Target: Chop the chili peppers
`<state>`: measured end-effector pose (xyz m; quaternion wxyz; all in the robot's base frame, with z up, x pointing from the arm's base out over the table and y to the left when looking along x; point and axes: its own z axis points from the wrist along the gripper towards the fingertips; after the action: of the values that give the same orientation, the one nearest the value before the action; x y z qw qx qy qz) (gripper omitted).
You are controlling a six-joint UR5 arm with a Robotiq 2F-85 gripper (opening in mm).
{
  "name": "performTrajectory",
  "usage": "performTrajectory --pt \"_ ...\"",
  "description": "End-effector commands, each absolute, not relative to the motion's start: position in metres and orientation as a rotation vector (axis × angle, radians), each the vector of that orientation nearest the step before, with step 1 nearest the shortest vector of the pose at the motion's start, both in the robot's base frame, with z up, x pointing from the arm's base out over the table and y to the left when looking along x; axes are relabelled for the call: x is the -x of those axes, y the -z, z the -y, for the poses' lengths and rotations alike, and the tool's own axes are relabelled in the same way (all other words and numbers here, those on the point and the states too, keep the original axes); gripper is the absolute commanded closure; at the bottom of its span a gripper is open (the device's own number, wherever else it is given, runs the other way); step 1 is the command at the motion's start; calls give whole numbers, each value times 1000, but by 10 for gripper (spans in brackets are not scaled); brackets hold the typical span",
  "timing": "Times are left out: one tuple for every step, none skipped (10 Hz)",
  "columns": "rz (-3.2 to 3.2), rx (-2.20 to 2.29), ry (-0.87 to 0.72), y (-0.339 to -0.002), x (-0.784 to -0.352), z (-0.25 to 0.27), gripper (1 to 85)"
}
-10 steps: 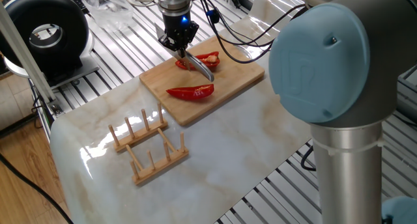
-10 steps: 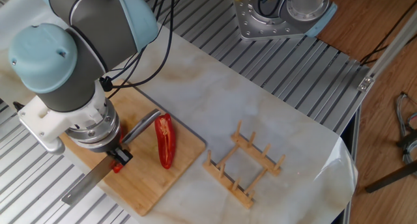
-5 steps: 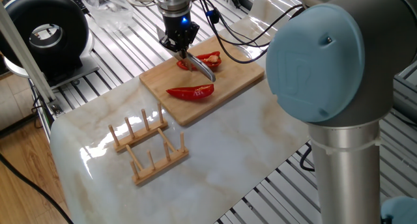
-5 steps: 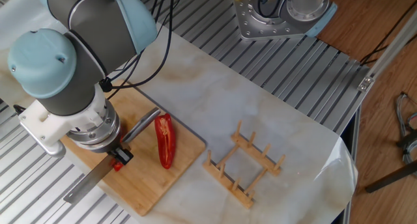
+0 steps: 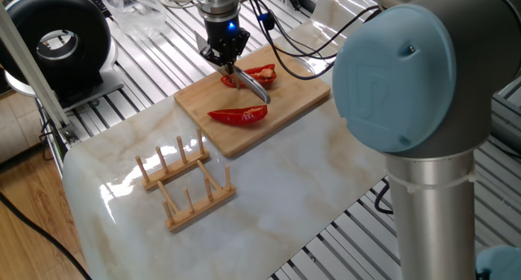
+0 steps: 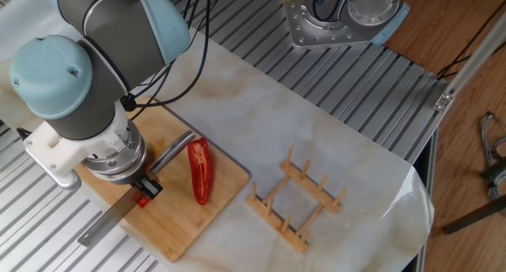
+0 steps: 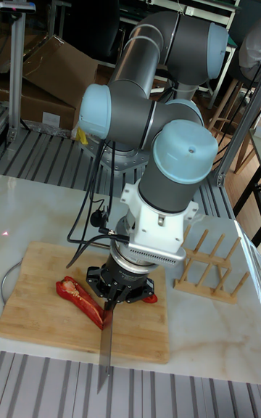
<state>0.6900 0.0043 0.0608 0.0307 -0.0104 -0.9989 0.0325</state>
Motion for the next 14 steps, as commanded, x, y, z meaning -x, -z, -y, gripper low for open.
performTrajectory --pt "3072 28 -79 -63 -688 -7 843" --pt "3072 28 -79 -63 -688 -7 843" --pt "3068 29 -82 -62 -687 -7 843" --pt "3064 26 -82 -62 -686 -6 843" --pt "3059 22 -79 -62 -684 -6 843" --pt "3056 15 -79 -62 -683 -6 843" --pt "3054 10 -78 -63 -682 -6 843" --pt "3056 8 -78 -62 -682 -6 843" --pt "3061 3 -76 -59 -682 -6 843" --pt "3071 -5 -71 -56 -685 -6 843" --pt "3088 -15 -81 -55 -691 -5 843" --pt "3098 -20 -93 -57 -695 -6 843" --pt "3110 -26 -98 -63 -700 -9 843" --pt "3119 -29 -101 -67 -704 -13 843"
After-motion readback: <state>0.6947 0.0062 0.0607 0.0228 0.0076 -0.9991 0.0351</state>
